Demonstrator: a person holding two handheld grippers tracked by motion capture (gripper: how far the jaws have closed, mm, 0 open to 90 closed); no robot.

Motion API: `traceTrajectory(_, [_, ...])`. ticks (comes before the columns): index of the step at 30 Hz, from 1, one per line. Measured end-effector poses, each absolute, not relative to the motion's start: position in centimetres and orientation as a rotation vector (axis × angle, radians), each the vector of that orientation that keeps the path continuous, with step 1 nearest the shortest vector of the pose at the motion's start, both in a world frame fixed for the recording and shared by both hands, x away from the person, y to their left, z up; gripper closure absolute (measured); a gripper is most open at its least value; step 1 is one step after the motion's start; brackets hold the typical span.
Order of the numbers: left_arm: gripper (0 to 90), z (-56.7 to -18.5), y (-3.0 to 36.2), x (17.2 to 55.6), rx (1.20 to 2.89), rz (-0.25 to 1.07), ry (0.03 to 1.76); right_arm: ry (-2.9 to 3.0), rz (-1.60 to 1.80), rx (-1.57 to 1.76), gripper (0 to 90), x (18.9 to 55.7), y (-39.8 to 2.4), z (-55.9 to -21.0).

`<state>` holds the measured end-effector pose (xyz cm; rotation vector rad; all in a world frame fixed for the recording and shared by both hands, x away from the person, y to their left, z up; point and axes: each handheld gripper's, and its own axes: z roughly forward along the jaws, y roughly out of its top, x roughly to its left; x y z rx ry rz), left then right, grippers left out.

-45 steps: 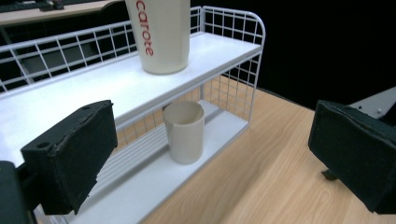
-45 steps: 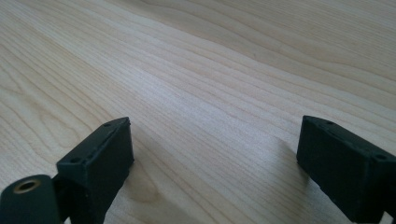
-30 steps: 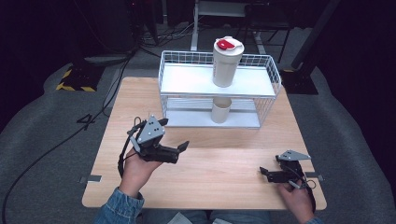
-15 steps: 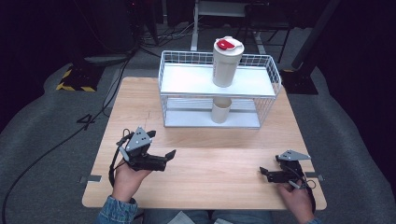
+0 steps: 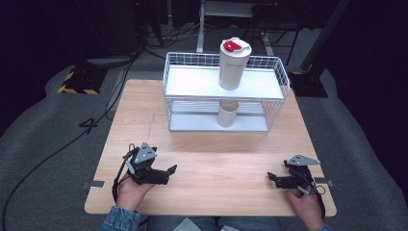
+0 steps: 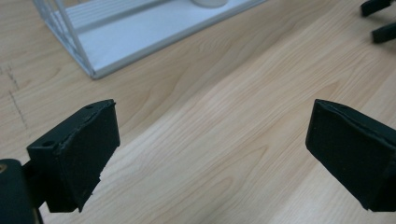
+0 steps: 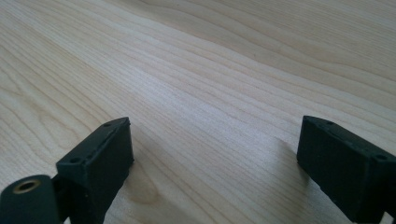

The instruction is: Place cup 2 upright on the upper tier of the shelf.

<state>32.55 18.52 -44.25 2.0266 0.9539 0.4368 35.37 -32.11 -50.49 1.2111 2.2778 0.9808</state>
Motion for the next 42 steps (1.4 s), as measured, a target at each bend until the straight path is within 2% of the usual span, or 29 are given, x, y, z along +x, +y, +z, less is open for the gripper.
traceTrajectory(7, [3.4, -45.8, 17.8, 32.5, 2.11, 0.469, 0.951, 2.278, 0.981, 1.211, 10.9, 35.4, -32.1, -50.5])
traceTrajectory(20, [3.3, -48.2, 18.3, 33.5, 2.124, 0.3, 1.077, 2.279, 0.981, 1.211, 11.0, 35.4, -32.1, -50.5])
traceTrajectory(32, [2.6, -49.7, 18.2, 34.2, 2.214, 0.294, 1.157, 2.279, 0.982, 1.211, 11.0, 35.4, -32.1, -50.5])
traceTrajectory(37, [0.0, -50.5, 18.2, 34.1, 2.187, 0.404, 1.132, 2.279, 0.982, 1.211, 11.0, 35.4, -32.1, -50.5])
traceTrajectory(42, [0.0, -50.6, 18.2, 34.1, 2.183, 0.404, 1.133, 2.279, 0.982, 1.211, 11.0, 35.4, -32.1, -50.5])
